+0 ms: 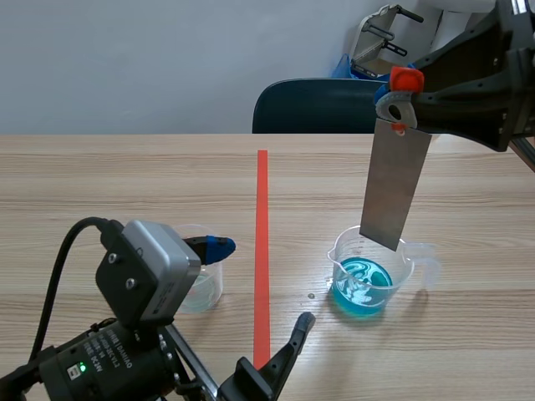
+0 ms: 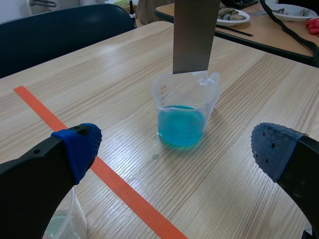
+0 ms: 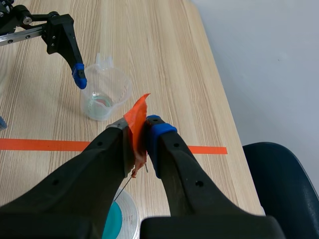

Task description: Do the redox reaction experiment

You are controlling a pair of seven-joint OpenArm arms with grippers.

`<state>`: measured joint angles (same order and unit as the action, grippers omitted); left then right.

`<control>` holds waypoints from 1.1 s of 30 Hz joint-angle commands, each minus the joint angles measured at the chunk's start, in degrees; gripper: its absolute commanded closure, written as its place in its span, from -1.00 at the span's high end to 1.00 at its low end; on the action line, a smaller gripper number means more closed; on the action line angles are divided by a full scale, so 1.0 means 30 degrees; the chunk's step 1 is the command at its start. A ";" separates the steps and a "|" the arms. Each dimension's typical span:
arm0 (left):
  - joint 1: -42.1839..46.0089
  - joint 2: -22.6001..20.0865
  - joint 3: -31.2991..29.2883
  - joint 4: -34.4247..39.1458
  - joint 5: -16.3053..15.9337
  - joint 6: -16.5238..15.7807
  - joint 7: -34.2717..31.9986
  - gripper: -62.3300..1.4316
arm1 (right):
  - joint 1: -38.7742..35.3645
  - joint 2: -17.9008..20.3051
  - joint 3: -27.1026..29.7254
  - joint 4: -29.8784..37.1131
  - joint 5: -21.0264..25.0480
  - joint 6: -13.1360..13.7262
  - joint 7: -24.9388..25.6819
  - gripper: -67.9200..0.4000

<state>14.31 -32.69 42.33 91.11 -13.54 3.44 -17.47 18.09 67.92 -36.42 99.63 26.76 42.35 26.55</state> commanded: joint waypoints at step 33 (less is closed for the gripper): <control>0.0044 0.0146 -0.0051 0.0240 -0.0109 0.0007 -0.1188 1.00 | 0.0306 0.0000 0.0357 0.0226 0.0197 0.0124 0.0270 -0.97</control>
<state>14.28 -32.69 42.33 91.11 -13.52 3.42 -20.03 18.09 67.92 -36.42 99.63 26.76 42.35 26.55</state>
